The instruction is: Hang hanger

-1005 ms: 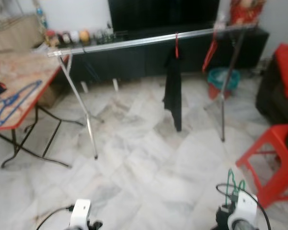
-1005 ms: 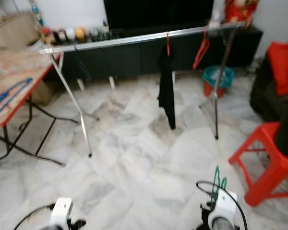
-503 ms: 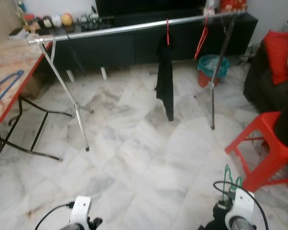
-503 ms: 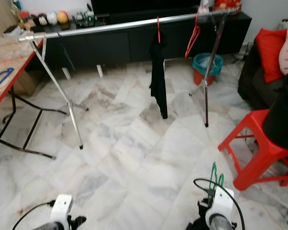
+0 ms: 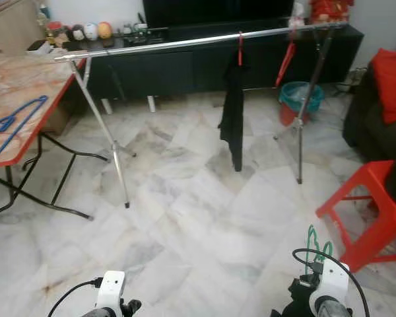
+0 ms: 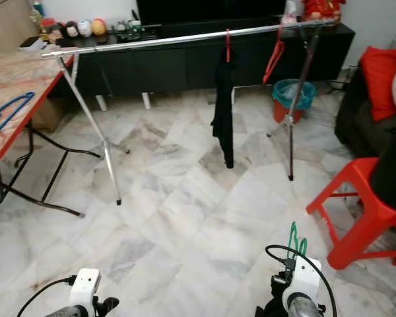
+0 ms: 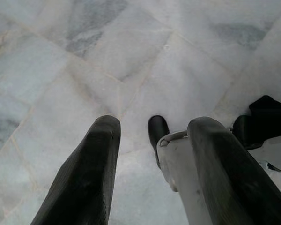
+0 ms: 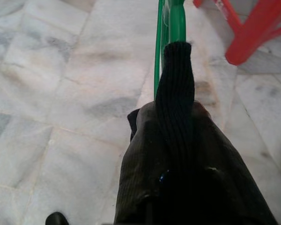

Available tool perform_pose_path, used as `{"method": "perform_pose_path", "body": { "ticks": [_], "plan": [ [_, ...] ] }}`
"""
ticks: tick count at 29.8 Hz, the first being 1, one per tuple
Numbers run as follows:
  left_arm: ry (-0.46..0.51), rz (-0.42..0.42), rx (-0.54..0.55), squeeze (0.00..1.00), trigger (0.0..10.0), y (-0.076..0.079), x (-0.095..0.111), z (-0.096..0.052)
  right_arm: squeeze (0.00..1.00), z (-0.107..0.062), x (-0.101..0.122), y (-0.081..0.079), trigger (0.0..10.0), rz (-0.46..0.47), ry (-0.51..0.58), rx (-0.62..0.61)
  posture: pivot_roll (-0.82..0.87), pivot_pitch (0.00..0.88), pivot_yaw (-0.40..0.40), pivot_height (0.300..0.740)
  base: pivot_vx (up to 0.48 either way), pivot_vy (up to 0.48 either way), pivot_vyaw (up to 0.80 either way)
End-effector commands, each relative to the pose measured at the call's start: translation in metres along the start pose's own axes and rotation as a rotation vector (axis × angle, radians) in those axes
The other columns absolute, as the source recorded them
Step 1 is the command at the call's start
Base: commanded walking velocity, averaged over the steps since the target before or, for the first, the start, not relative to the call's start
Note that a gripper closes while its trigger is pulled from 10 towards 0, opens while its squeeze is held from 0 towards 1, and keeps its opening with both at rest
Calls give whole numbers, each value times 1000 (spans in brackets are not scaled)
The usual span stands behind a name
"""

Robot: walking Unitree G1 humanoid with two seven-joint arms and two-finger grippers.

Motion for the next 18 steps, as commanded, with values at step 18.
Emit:
{"method": "perform_pose_path", "body": {
  "ticks": [18],
  "plan": [
    [-37, 20, 28, 0, 10000, -17, -12, -7, 0, 1, 5, -7, 10000, -9, 20, 23, -2, 31, 62, 740, 0, 288, 0]
  ]
}}
Point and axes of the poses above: a point about 5 cm out from each wrist's last joint towards the gripper, its own z axis pointing out of the wrist towards the gripper, its own x axis along the axis of the wrist's last joint, y = z × x, the point moved 2 cm from there along z, pointing out of the wrist towards the gripper, and after that the axes turned 5 degrees about -z, right-handed, at the moved point
